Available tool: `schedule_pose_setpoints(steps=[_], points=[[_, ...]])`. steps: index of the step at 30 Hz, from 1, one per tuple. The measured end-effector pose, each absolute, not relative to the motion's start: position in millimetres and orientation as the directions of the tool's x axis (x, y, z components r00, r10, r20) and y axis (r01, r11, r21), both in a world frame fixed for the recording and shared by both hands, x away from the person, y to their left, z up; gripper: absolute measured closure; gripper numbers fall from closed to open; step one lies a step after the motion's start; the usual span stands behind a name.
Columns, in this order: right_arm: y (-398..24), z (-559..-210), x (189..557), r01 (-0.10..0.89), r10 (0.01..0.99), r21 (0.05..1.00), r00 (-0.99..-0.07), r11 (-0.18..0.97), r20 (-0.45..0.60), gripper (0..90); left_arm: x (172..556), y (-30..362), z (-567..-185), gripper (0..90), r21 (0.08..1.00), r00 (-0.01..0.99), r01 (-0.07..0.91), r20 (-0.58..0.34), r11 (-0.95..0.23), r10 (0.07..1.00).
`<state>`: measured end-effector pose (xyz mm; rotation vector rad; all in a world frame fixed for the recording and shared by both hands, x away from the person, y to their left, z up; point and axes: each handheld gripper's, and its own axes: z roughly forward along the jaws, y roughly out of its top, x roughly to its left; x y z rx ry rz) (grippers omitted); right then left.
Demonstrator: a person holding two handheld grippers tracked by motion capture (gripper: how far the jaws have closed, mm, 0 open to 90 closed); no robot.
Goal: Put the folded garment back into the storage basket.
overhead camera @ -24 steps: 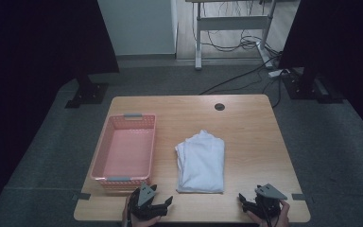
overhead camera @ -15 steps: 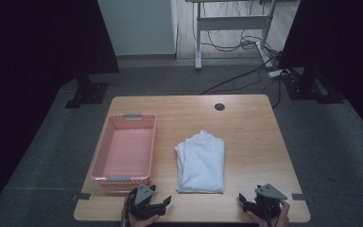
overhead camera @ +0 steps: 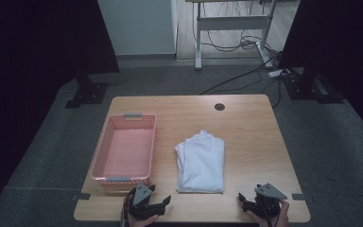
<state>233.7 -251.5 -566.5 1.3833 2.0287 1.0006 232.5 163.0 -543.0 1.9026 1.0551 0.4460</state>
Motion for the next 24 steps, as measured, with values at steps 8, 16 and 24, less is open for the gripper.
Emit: schedule_pose_setpoints(steps=[8, 16, 24], points=[[-250.7, -566.2, 233.0, 0.575, 0.927, 0.787, -0.374, 0.222, 0.012, 19.2, 229.2, 164.9, -542.6, 23.2, 0.851, 0.555, 0.477, -0.096, -0.221, 0.826], [-250.7, -566.1, 232.6, 0.576, 0.926, 0.787, -0.377, 0.224, 0.012, 19.1, 221.4, 164.0, -543.7, 24.1, 0.855, 0.497, 0.494, -0.13, -0.157, 0.858], [-251.4, -565.7, 233.4, 0.577, 0.922, 0.783, -0.387, 0.232, 0.013, 19.1, 217.0, 147.2, -535.3, 23.5, 0.864, 0.495, 0.471, -0.089, -0.18, 0.864]])
